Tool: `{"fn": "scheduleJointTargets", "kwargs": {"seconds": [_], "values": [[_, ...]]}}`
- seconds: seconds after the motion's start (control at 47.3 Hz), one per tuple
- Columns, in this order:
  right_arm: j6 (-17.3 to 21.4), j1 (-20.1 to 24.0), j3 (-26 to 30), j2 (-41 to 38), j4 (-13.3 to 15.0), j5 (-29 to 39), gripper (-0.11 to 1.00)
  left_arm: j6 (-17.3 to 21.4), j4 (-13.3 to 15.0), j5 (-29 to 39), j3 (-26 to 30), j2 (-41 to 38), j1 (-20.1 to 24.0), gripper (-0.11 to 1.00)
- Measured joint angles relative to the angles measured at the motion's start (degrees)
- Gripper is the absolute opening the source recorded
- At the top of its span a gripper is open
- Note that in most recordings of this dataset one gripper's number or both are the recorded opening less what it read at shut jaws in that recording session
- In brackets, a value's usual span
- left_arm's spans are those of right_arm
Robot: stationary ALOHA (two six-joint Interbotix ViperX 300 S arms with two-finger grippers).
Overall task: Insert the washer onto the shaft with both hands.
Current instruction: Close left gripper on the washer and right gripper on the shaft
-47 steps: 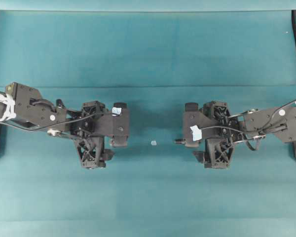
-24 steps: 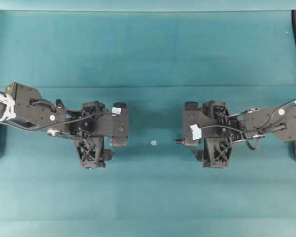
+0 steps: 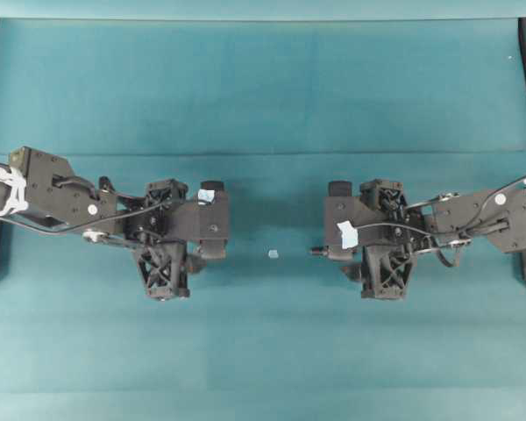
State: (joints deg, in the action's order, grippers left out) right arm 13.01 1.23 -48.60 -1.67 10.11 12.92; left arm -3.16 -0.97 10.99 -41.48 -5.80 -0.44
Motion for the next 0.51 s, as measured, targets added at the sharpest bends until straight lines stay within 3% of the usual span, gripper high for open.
{"fn": "scheduleJointTargets", "kwargs": {"seconds": [0.148,0.507], "values": [[0.00,0.00,0.53,-0.44,0.00,0.00,0.00,0.26,-0.09,-0.18,-0.79,0.18,-0.44,0.35],[0.00,0.00,1.05,-0.70,0.09,0.70,0.00,0.44,0.00,-0.26,-0.79,0.26,-0.53,0.35]]}}
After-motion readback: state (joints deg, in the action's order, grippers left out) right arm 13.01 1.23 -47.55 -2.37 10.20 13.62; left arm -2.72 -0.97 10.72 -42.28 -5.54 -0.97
